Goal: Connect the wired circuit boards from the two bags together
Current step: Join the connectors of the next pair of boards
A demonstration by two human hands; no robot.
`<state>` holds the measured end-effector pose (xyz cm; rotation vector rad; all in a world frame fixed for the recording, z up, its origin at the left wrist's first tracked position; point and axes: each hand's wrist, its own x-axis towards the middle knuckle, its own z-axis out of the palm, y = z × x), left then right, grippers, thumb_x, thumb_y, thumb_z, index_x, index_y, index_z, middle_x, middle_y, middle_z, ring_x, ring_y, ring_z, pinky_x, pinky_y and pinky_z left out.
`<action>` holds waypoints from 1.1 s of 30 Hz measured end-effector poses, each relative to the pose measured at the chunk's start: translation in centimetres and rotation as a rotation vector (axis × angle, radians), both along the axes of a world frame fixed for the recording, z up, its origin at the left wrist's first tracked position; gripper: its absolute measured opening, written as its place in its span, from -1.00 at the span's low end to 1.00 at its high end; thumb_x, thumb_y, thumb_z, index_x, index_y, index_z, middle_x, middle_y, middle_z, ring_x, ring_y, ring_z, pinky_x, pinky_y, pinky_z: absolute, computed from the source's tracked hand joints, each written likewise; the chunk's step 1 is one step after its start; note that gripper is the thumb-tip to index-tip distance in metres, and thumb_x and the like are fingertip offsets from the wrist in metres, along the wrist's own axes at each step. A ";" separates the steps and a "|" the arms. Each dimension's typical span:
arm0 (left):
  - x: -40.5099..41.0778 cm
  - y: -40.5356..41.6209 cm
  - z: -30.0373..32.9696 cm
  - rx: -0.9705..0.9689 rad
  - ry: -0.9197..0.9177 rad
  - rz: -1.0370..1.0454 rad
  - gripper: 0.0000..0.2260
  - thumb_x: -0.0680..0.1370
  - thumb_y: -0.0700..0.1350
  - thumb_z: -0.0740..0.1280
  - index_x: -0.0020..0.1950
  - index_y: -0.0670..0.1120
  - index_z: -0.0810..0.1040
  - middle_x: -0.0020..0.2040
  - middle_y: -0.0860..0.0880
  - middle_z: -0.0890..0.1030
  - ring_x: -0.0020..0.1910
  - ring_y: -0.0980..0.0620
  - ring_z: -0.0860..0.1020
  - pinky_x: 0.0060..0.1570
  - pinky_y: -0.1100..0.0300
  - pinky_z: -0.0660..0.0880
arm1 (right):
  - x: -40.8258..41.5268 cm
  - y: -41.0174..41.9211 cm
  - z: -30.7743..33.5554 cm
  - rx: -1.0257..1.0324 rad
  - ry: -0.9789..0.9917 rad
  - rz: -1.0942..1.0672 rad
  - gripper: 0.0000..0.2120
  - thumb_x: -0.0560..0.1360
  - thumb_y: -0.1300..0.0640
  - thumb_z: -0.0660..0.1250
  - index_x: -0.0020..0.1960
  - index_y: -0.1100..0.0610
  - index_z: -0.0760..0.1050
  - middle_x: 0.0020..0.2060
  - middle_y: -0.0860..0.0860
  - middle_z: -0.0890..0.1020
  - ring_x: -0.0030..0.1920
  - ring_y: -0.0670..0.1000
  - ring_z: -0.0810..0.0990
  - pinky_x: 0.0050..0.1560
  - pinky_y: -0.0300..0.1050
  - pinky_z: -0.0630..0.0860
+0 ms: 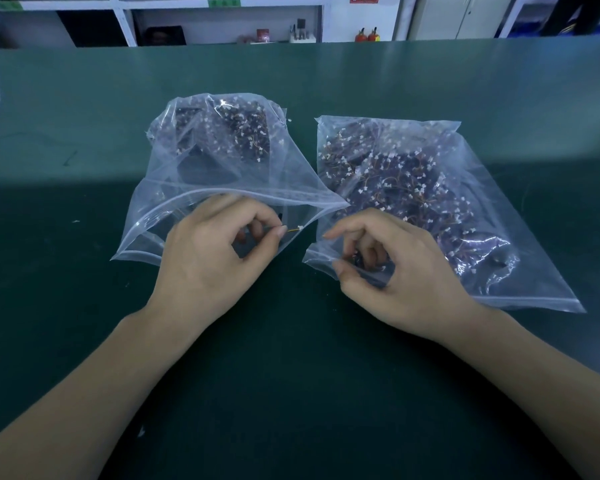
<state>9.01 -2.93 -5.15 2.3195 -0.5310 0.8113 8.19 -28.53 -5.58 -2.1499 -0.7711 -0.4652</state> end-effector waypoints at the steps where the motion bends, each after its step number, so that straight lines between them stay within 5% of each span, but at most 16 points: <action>1: -0.2 -0.2 0.1 -0.016 -0.048 -0.027 -0.93 0.60 -0.14 0.51 -0.06 -0.01 0.68 -0.17 0.17 0.59 -0.17 0.08 0.56 -0.17 0.15 0.50 | 0.0 0.0 0.0 0.009 0.006 -0.005 -0.77 0.55 0.04 0.44 0.20 0.00 0.61 -0.14 -0.18 0.56 -0.24 0.03 0.55 -0.15 -0.17 0.51; 5: -1.2 -1.2 0.4 -0.117 -0.137 -0.122 -0.96 0.61 -0.19 0.49 -0.03 -0.10 0.68 -0.13 0.11 0.65 -0.18 0.06 0.61 -0.16 0.19 0.53 | 0.3 0.0 -0.3 0.040 0.013 -0.047 -0.84 0.64 0.08 0.42 0.21 0.03 0.64 -0.12 -0.15 0.61 -0.22 0.01 0.58 -0.14 -0.26 0.49; 10: -2.0 -2.2 0.0 -0.332 0.092 -0.289 -0.96 0.62 -0.19 0.50 0.02 -0.10 0.66 -0.12 0.06 0.70 -0.13 -0.01 0.68 -0.08 0.30 0.54 | 0.3 0.4 -0.2 0.071 -0.024 -0.040 -0.81 0.68 0.07 0.40 0.23 0.08 0.69 -0.10 -0.13 0.60 -0.20 -0.01 0.58 -0.11 -0.32 0.45; 14: -2.2 -2.7 -0.4 -0.414 0.175 -0.345 -0.96 0.63 -0.16 0.48 0.06 -0.07 0.66 -0.06 0.08 0.73 -0.06 0.00 0.72 0.01 0.29 0.57 | 0.4 0.7 -0.3 0.111 -0.047 -0.019 -0.91 0.64 0.14 0.45 0.03 0.14 0.71 -0.14 -0.05 0.63 -0.21 -0.04 0.57 -0.13 -0.27 0.46; 18: -2.2 -2.5 -0.5 -0.445 0.212 -0.344 -0.95 0.65 -0.14 0.46 0.08 -0.01 0.64 -0.04 0.08 0.75 -0.02 -0.02 0.73 0.05 0.28 0.58 | 0.5 0.7 -0.5 0.137 -0.002 0.011 -0.95 0.62 0.16 0.49 0.04 0.14 0.72 -0.13 -0.01 0.65 -0.20 0.02 0.61 -0.17 -0.14 0.52; 23: -2.4 -2.8 -0.4 -0.427 0.234 -0.310 -0.96 0.64 -0.17 0.45 0.05 -0.04 0.63 -0.08 0.09 0.72 -0.06 0.00 0.70 -0.01 0.24 0.57 | 0.7 0.7 -0.8 0.119 0.012 0.028 -0.96 0.63 0.19 0.48 0.00 0.14 0.70 -0.12 -0.02 0.66 -0.16 0.05 0.62 -0.15 -0.10 0.52; 28: -2.3 -2.5 -0.1 -0.208 0.153 -0.232 -0.93 0.64 -0.16 0.42 -0.04 -0.04 0.65 -0.18 0.10 0.61 -0.17 0.02 0.57 -0.15 0.12 0.49 | 0.6 0.9 -0.8 0.083 -0.027 0.028 -0.90 0.66 0.15 0.43 -0.02 0.13 0.68 -0.11 -0.02 0.66 -0.14 0.03 0.61 -0.11 -0.13 0.50; 33: -2.5 -2.7 0.1 -0.160 0.117 -0.166 -0.93 0.62 -0.10 0.42 -0.04 -0.02 0.67 -0.17 0.15 0.61 -0.12 0.05 0.58 -0.11 0.25 0.45 | 0.6 1.0 -0.7 0.082 -0.038 -0.001 -0.89 0.64 0.13 0.43 -0.03 0.11 0.68 -0.13 -0.05 0.66 -0.13 0.01 0.61 -0.09 -0.11 0.51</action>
